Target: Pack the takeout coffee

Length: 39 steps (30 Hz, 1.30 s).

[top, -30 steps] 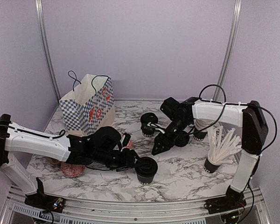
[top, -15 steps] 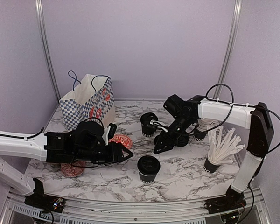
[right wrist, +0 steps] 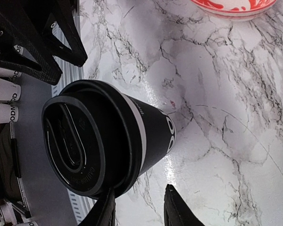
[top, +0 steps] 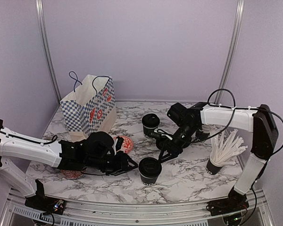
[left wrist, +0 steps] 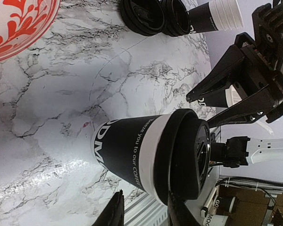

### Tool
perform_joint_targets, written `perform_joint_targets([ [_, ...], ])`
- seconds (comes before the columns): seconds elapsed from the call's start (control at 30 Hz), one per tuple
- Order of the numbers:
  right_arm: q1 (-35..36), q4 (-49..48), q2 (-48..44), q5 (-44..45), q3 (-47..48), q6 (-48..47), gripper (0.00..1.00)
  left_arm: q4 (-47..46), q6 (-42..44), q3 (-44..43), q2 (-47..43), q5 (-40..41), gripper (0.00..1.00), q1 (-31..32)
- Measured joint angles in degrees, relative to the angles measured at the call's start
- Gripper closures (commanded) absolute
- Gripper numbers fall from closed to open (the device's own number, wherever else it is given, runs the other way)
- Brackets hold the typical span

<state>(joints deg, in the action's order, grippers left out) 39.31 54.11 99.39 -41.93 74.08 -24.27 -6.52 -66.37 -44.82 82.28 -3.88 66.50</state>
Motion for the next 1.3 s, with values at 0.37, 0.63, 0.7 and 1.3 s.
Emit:
perform_joint_targets([
  [0.37,0.0,0.76,0.04,-4.17,-0.92,-1.01,0.67,-4.04,-0.76,-0.13,3.3,-2.56,0.71,0.0],
  [0.63,-0.09,1.81,0.13,-3.93,-1.2,-1.73,0.63,-5.03,-1.03,-0.5,4.13,-3.21,0.76,-0.02],
  [0.7,-0.11,2.36,0.13,-4.04,-1.33,-2.01,0.62,-5.09,-1.31,-0.7,4.31,-3.37,0.77,-0.02],
  [1.3,-0.11,7.21,1.55,-7.61,-3.85,-4.5,0.6,-5.33,-2.69,-2.73,6.56,-4.96,0.83,-0.02],
])
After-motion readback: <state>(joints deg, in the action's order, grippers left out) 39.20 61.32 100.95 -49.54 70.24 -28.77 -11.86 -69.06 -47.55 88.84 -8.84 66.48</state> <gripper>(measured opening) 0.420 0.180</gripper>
